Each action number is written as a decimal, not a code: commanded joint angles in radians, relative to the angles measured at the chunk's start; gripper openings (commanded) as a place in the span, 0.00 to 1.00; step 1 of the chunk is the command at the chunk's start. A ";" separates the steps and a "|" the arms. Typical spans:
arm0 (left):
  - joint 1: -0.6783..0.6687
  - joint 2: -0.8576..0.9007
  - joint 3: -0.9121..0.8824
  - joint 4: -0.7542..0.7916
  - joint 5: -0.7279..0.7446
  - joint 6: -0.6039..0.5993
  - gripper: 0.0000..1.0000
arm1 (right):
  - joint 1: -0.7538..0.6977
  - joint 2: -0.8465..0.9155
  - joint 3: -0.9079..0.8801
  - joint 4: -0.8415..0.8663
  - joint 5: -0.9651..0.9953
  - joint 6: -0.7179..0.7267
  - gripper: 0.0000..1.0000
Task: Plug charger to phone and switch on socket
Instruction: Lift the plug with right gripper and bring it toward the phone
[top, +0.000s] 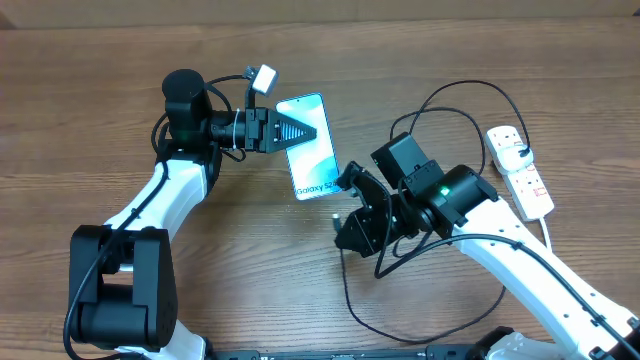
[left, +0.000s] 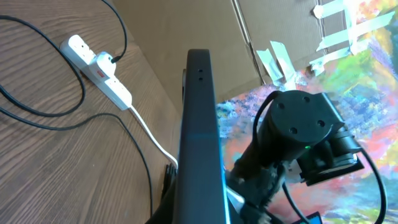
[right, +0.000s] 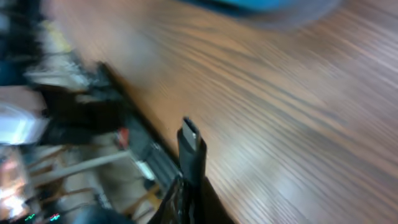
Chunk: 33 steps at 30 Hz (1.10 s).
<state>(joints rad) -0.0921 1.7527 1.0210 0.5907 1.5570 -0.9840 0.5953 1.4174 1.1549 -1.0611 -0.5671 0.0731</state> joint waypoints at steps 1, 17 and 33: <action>0.009 -0.007 0.010 0.005 0.025 0.013 0.04 | -0.002 0.001 0.032 -0.071 0.415 0.097 0.04; 0.059 -0.007 0.010 -0.018 0.023 0.008 0.04 | -0.002 0.080 -0.159 0.301 0.600 0.292 1.00; 0.197 -0.007 0.010 -0.017 0.011 -0.187 0.04 | 0.081 0.289 -0.183 0.294 0.689 0.428 0.56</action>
<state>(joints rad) 0.0776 1.7527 1.0210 0.5694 1.5600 -1.0821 0.6640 1.6623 0.9848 -0.7719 0.1028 0.4812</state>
